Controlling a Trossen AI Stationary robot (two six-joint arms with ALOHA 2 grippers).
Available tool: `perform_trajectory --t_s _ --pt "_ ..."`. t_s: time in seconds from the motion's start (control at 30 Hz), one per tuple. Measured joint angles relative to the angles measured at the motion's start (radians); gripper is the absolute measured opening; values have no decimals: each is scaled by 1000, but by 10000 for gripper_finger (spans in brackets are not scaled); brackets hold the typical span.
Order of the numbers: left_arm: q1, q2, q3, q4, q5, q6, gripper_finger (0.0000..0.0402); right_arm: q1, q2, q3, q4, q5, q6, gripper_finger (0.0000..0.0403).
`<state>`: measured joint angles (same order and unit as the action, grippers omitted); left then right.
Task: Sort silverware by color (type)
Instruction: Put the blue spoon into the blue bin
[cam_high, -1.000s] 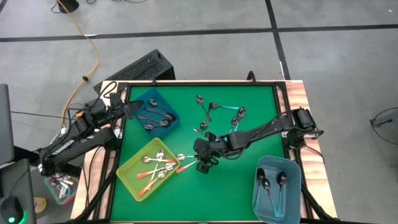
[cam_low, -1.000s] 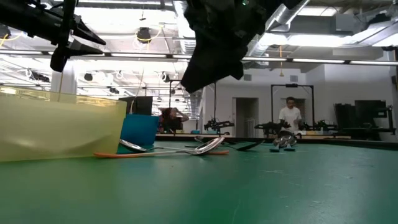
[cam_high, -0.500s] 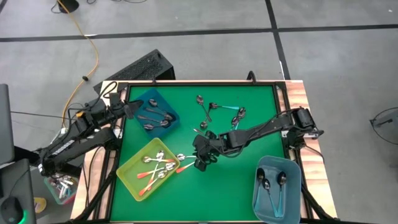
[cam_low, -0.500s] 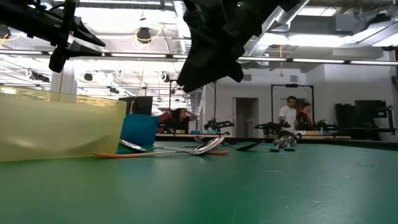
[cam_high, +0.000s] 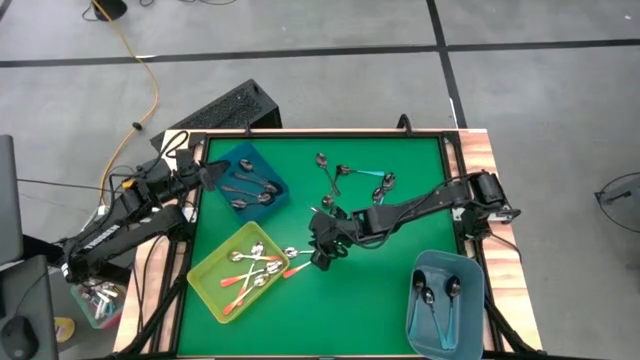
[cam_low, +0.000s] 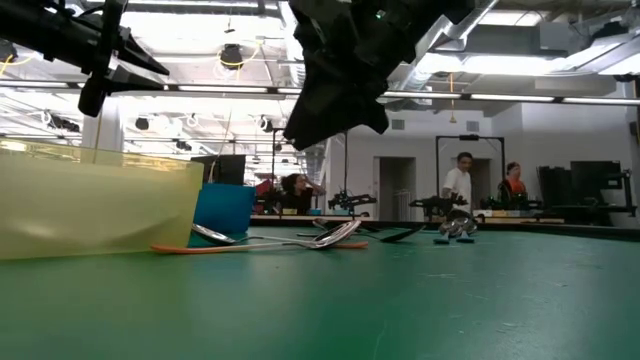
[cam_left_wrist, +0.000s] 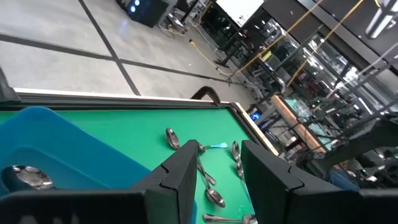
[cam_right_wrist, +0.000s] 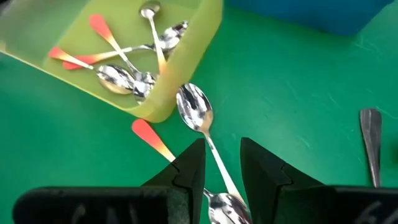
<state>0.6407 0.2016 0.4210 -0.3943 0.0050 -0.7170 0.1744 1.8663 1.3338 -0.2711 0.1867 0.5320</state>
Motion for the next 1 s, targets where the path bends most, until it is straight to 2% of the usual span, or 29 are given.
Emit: perform_trajectory --t_s 0.27,0.7,0.83,0.93,1.0 --pt "0 0 0 -1 -60 0 110 -42 0 0 -81 -2 -70 113" --pt "0 1 0 -20 -108 31 110 -161 -90 -22 -247 -72 -356 113" --pt "0 1 0 -17 -127 31 110 -172 -160 -121 -214 -86 -373 113" --pt "0 1 0 -17 -147 31 110 -176 -236 -249 -139 -108 -352 113" --pt "0 1 0 -17 -166 27 110 -176 -295 -353 -30 -117 -321 113"
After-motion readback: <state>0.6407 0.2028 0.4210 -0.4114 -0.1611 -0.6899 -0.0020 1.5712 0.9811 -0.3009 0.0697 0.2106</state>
